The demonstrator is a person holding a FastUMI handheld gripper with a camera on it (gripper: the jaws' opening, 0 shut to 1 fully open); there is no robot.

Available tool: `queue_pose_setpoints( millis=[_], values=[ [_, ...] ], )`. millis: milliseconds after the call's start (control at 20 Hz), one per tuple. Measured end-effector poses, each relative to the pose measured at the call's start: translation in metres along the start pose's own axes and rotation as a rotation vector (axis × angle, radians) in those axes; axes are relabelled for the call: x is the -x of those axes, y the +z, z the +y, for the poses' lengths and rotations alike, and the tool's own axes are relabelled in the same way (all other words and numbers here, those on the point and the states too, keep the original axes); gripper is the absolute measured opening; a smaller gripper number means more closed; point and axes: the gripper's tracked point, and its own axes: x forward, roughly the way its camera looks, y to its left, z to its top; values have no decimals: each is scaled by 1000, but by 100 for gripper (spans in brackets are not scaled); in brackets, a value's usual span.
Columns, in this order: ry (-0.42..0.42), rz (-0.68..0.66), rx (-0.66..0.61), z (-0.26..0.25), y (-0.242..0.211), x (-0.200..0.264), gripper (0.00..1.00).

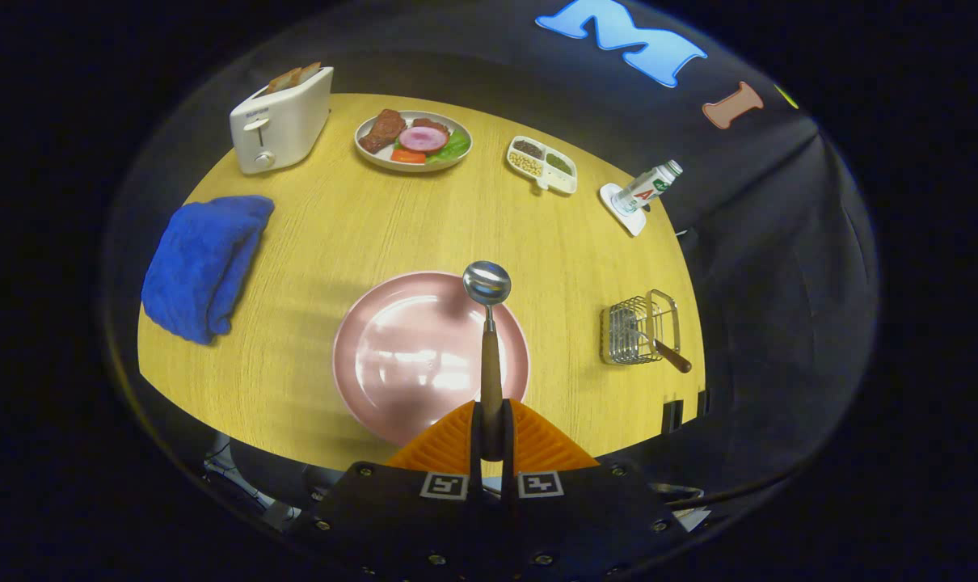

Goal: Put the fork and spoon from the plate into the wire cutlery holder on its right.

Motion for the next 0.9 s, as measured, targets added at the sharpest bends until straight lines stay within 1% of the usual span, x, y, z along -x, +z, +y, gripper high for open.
queue_pose_setpoints(
  millis=[250,500,700,900],
  values=[
    [-71,14,-97,-56,13,-2,8],
    [-143,57,-196,-113,10,-10,8],
    [-171,105,-251,-147,2,-22,8],
    [-181,159,-266,-167,-10,-31,8]
  ],
)
